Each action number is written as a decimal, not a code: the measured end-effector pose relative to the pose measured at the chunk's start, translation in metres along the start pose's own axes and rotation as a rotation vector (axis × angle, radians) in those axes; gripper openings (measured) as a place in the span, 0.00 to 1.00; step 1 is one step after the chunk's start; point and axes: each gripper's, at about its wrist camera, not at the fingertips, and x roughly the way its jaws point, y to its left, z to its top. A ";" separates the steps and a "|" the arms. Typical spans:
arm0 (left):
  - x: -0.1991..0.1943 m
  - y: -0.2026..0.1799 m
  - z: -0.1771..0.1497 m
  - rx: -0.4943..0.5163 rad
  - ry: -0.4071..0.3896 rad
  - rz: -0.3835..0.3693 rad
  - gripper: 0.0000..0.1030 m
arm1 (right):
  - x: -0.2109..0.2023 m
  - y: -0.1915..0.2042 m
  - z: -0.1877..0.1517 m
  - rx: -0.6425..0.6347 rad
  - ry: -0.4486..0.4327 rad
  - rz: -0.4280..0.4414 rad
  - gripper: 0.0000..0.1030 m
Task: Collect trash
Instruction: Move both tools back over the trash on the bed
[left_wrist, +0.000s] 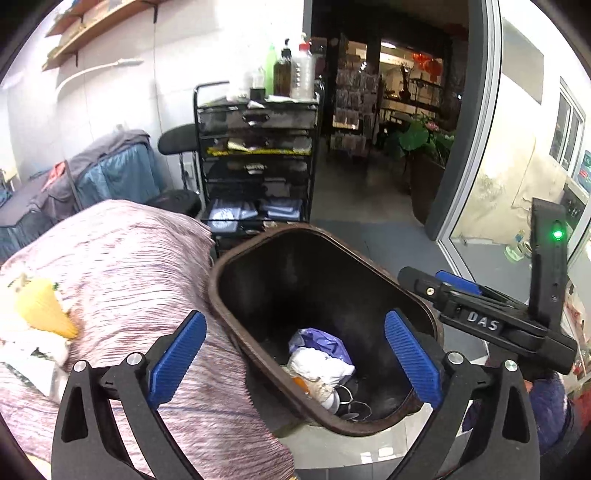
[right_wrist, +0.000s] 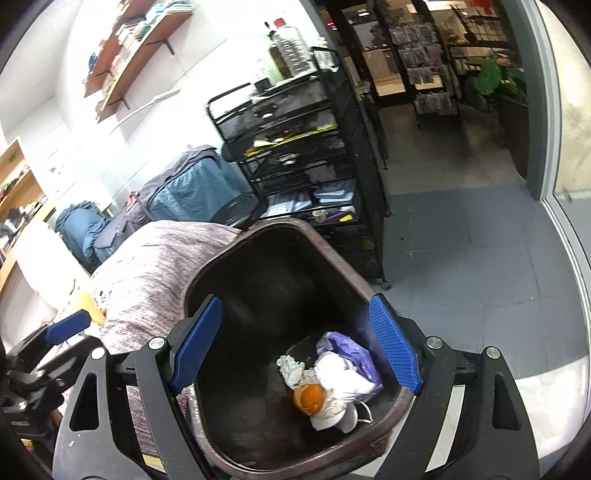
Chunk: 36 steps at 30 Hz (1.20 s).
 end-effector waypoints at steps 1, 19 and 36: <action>-0.005 0.002 0.000 0.000 -0.009 0.006 0.94 | 0.000 0.004 0.000 -0.007 -0.001 0.008 0.79; -0.062 0.085 -0.037 -0.142 -0.059 0.183 0.94 | 0.010 0.129 -0.013 -0.293 0.041 0.212 0.90; -0.112 0.222 -0.103 -0.398 0.007 0.377 0.94 | 0.063 0.271 -0.035 -0.546 0.261 0.450 0.90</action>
